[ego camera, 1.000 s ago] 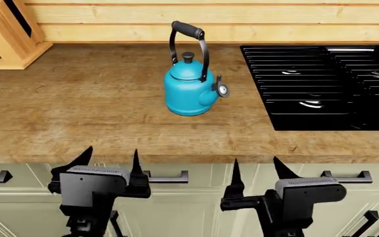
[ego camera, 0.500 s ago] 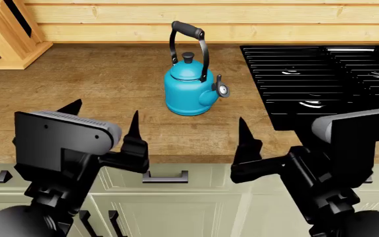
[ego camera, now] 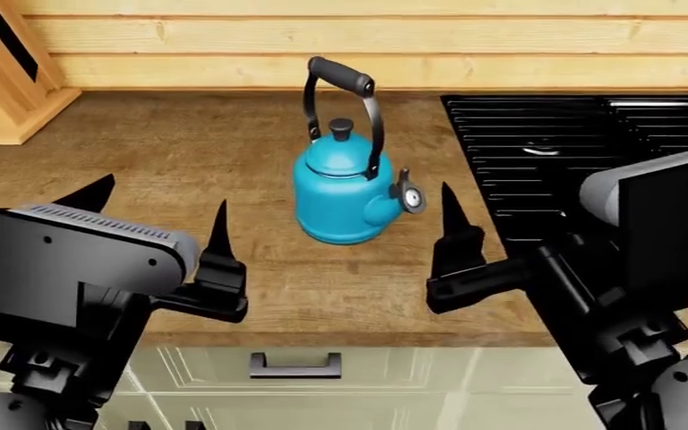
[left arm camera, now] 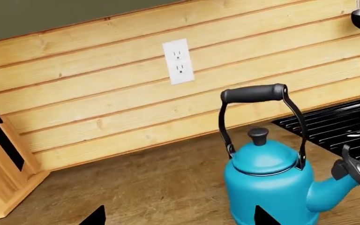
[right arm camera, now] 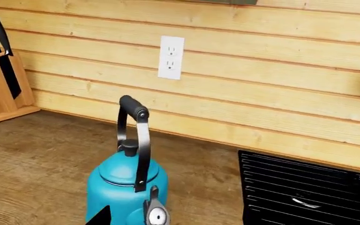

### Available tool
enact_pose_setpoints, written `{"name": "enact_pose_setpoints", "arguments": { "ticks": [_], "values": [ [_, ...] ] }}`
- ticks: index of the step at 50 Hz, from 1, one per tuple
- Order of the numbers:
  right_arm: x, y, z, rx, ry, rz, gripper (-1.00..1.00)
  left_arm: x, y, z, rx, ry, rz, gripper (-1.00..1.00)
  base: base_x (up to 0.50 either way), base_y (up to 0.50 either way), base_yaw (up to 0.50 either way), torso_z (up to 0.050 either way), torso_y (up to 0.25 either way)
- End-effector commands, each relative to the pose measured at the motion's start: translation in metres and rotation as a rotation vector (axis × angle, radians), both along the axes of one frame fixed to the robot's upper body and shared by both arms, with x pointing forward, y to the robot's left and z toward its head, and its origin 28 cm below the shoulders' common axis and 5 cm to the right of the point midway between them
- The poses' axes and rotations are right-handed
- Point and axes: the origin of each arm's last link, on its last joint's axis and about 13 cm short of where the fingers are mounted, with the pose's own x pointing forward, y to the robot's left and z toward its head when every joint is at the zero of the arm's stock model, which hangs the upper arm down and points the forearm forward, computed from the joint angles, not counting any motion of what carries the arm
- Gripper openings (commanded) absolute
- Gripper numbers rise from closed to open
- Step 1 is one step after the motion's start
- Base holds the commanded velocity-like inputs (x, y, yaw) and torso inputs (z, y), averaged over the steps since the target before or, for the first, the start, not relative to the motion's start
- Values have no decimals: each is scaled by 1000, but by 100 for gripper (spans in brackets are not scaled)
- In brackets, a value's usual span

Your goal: Pick the kettle from the counter and place it on a stove burner. Then turn the burner on.

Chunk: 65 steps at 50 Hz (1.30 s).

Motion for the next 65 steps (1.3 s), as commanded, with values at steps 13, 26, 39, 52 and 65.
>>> {"name": "enact_pose_setpoints", "arguments": {
  "ticks": [13, 26, 39, 52, 65],
  "values": [
    [2, 2, -3, -45, 12, 11, 100, -3, 2, -1, -4, -1, 4, 100, 335, 0, 0, 0, 0],
    [5, 7, 12, -41, -15, 49, 100, 0, 2, -4, -8, 10, 6, 100, 147, 0, 0, 0, 0],
    [40, 22, 56, 22, 26, 188, 100, 0, 3, -3, -10, 9, 8, 100, 0, 0, 0, 0, 0],
    [82, 23, 44, 12, 126, 143, 100, -1, 5, -8, -9, 16, 15, 100, 0, 0, 0, 0, 0],
    [108, 31, 27, 33, 198, 246, 100, 3, 5, -15, -25, 29, 9, 100, 0, 0, 0, 0, 0]
  ]
}}
